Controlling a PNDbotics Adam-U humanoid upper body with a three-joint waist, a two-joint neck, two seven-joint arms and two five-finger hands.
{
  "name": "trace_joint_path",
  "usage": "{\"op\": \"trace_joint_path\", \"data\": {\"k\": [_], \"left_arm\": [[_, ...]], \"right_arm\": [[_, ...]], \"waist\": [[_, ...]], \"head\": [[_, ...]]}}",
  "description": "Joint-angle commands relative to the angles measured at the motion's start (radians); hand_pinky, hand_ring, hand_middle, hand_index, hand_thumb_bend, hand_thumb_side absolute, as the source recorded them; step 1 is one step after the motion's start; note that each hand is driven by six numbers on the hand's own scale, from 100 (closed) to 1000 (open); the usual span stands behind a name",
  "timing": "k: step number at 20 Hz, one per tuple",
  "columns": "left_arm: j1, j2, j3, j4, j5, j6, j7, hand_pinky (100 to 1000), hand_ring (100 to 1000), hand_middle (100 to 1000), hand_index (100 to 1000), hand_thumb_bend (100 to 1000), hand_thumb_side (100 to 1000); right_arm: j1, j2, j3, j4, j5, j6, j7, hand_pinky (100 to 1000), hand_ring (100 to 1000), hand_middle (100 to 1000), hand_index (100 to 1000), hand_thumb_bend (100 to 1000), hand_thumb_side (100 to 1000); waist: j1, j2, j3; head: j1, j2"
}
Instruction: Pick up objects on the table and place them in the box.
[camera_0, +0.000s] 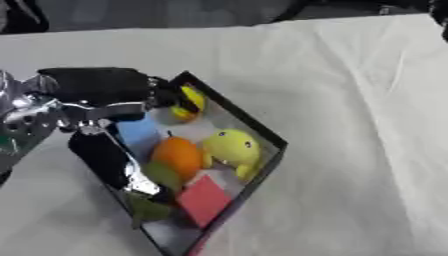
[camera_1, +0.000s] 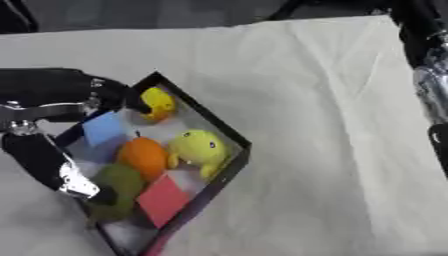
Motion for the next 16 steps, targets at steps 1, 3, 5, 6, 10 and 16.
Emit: {"op": "trace_joint_path", "data": {"k": [1, 3, 5, 6, 10, 16], "left_arm": [[0.027, -0.007, 0.063, -0.015, 0.017, 0.024, 0.037, 834, 817, 813, 912, 213, 695], [0.061, -0.034, 0.108, -0.015, 0.036, 0.052, 0.066, 839, 810, 785, 904, 100, 735], [0.106, -0.076, 0.156, -0.015, 0.061, 0.081, 0.095, 847, 825, 792, 898, 100, 763], [0.129, -0.098, 0.179, -0.015, 0.064, 0.095, 0.11, 855, 842, 807, 896, 100, 787], [0.227, -0.194, 0.277, -0.015, 0.031, 0.155, 0.17, 867, 846, 815, 899, 100, 839], [0.373, -0.294, 0.423, -0.015, 0.041, 0.245, 0.26, 881, 845, 814, 906, 100, 900]], "right_arm": [[0.001, -0.019, -0.023, -0.025, 0.0, -0.01, -0.009, 927, 744, 732, 820, 100, 684], [0.008, -0.019, -0.031, -0.032, 0.004, -0.016, -0.021, 927, 745, 731, 820, 100, 666], [0.014, -0.02, -0.038, -0.039, 0.011, -0.021, -0.035, 927, 745, 731, 820, 100, 658], [0.018, -0.019, -0.042, -0.042, 0.015, -0.024, -0.041, 927, 746, 733, 821, 100, 655], [0.038, -0.003, -0.054, -0.048, 0.025, -0.031, -0.058, 928, 749, 736, 824, 100, 660], [0.055, 0.017, -0.047, -0.052, 0.044, -0.038, -0.053, 930, 753, 741, 829, 100, 655]], "waist": [[0.003, -0.027, 0.014], [-0.001, -0.028, 0.026], [-0.005, -0.028, 0.041], [-0.007, -0.028, 0.049], [-0.011, -0.035, 0.074], [-0.014, -0.047, 0.077]], "head": [[-0.021, 0.005], [-0.033, 0.005], [-0.048, 0.005], [-0.056, 0.005], [-0.078, 0.005], [-0.073, 0.005]]}}
